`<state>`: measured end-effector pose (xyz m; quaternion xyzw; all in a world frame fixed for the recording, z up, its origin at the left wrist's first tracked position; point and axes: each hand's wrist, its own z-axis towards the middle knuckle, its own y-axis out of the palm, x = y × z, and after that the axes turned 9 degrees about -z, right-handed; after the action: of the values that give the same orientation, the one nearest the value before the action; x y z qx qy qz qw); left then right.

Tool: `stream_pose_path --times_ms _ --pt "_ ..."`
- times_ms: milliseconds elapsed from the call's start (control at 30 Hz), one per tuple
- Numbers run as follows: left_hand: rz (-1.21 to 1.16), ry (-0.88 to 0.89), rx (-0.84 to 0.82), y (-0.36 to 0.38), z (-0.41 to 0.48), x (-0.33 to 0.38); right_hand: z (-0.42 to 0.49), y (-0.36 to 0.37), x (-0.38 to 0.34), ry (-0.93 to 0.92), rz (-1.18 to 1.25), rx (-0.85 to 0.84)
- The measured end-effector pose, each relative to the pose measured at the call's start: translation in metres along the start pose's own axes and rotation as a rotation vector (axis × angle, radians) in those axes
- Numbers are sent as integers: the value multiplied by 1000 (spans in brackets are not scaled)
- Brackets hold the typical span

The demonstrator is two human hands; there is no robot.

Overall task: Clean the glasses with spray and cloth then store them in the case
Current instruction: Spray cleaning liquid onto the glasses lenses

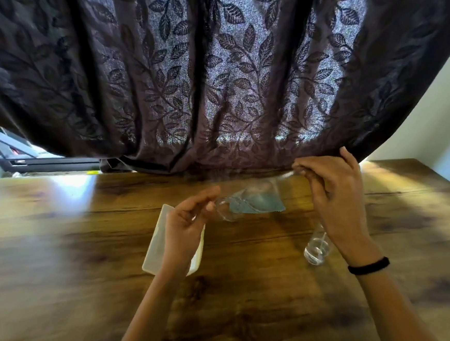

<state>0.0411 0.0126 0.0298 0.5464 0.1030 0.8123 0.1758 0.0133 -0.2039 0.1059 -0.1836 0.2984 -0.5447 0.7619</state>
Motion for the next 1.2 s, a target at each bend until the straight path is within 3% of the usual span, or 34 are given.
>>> stream_pose_path --times_ms 100,233,367,567,667,933,1200 --pt "302 133 74 5 1 10 -2 0 -4 -59 -86 -15" --pt "469 262 -44 16 -2 29 -6 4 -11 -143 -173 -49" --pt "658 254 -183 25 -5 32 -9 11 -18 -207 -196 -50" --pt "782 249 -191 19 -5 21 -13 18 -32 -238 -148 -90" --pt "775 223 -105 13 -4 13 -17 18 -34 -223 -99 -88" --pt "691 134 225 0 -4 -4 -35 10 -3 27 39 188" --pt "588 62 365 -6 -4 -9 -82 27 36 216 123 216"
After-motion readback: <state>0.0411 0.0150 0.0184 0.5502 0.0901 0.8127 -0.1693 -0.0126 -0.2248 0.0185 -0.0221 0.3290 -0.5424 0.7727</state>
